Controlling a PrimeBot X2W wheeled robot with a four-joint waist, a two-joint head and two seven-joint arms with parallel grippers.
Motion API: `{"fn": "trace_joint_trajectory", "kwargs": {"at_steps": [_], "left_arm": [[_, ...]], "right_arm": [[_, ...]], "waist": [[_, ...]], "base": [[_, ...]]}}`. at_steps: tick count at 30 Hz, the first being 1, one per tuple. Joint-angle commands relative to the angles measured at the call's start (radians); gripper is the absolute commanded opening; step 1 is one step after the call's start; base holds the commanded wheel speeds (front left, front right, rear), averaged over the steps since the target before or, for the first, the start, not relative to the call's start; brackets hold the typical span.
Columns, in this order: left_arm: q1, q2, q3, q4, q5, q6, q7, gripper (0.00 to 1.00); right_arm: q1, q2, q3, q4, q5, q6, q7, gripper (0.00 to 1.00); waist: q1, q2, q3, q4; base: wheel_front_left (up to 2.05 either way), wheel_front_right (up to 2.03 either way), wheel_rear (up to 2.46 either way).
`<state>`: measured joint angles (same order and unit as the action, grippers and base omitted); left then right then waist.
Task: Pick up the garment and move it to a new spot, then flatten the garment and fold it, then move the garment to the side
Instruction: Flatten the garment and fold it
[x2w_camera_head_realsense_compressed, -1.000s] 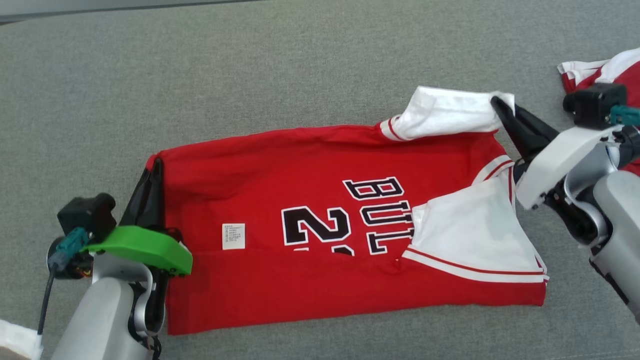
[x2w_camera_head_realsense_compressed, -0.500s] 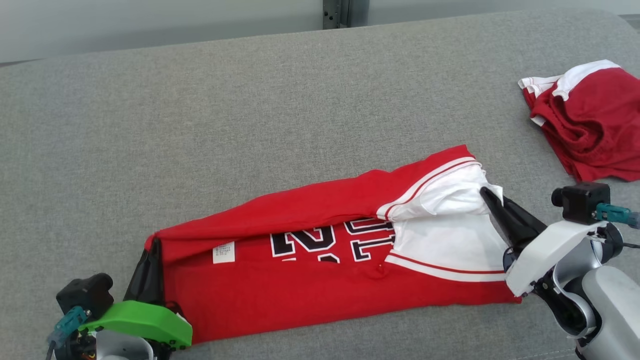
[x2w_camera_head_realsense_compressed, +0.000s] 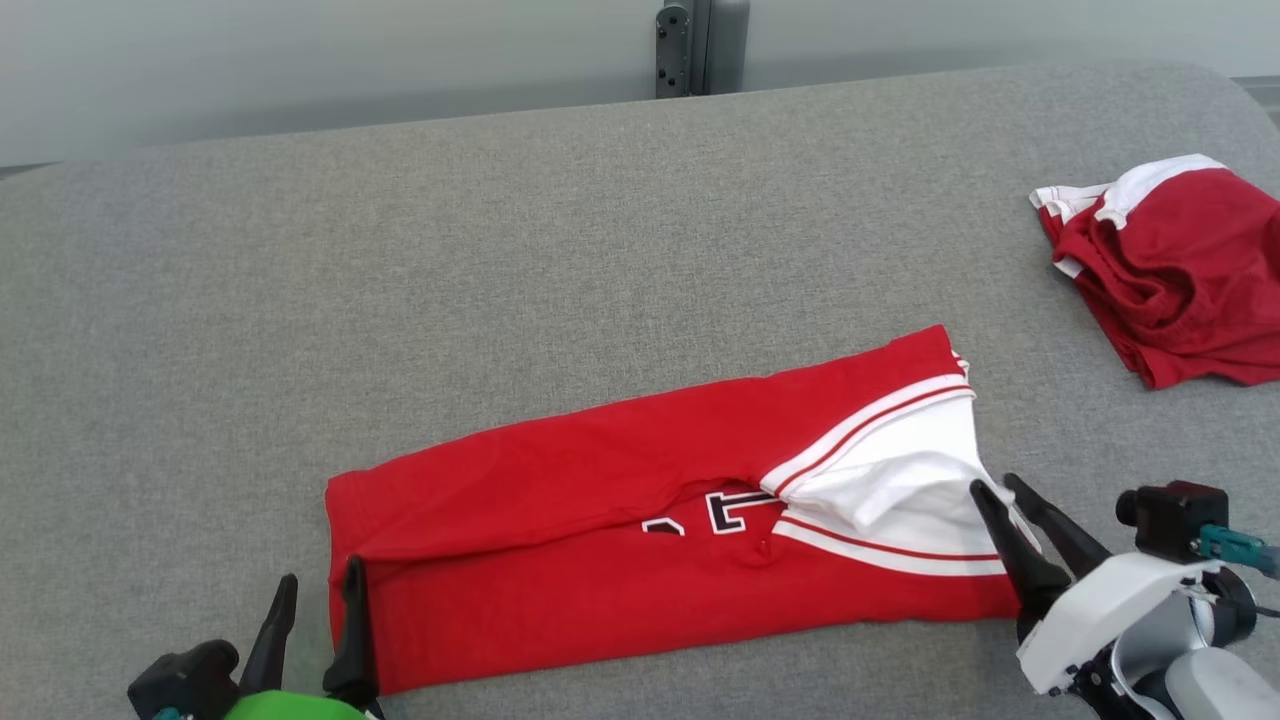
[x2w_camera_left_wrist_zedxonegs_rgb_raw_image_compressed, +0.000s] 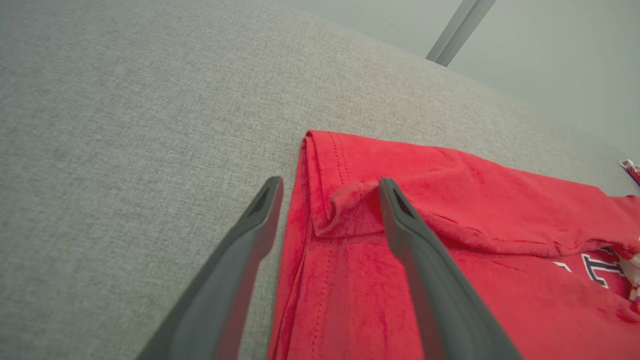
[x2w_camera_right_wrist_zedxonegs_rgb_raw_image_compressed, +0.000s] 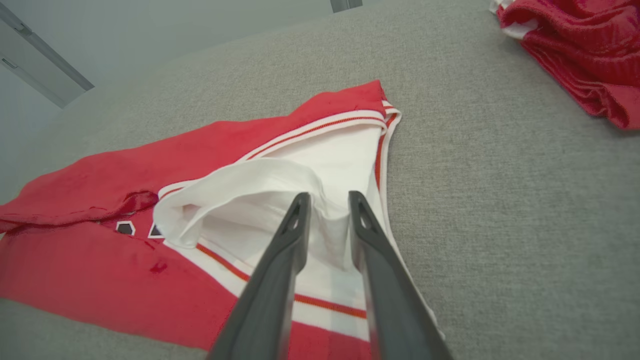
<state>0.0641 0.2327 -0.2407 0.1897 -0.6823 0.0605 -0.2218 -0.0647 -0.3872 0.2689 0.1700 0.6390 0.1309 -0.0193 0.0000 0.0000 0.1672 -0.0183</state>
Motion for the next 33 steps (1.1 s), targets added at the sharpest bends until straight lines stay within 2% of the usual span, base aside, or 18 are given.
{"fn": "trace_joint_trajectory", "kwargs": {"at_steps": [1,10,19,25,33], "left_arm": [[0.026,-0.006,0.007,-0.012,-0.006,-0.003,-0.009,1.00],[0.101,-0.029,0.022,-0.126,0.034,0.026,-0.036,1.00],[0.056,-0.047,-0.001,-0.135,0.096,0.043,-0.040,1.00],[0.032,-0.069,0.000,-0.111,0.112,0.049,-0.043,1.00],[0.010,-0.081,0.014,-0.089,0.139,0.047,-0.044,1.00]], "right_arm": [[0.027,0.003,-0.019,0.002,-0.010,0.000,-0.013,1.00],[0.143,0.033,-0.145,-0.023,-0.033,0.000,-0.033,1.00],[0.099,0.063,-0.179,-0.020,-0.099,0.000,0.016,1.00],[-0.022,0.086,-0.174,0.098,-0.154,0.000,0.087,1.00],[-0.179,0.084,-0.096,0.331,-0.191,0.000,0.214,1.00]], "waist": [[0.0000,0.0000,-0.009,0.001],[0.0000,0.0000,-0.055,0.001],[0.0000,0.0000,-0.108,0.001],[0.0000,0.0000,-0.119,0.022],[0.0000,0.0000,-0.107,0.082]], "base": [[0.00,0.00,0.00],[0.00,0.00,0.00],[0.00,0.00,0.00],[0.00,0.00,0.00],[0.00,0.00,0.00]]}}
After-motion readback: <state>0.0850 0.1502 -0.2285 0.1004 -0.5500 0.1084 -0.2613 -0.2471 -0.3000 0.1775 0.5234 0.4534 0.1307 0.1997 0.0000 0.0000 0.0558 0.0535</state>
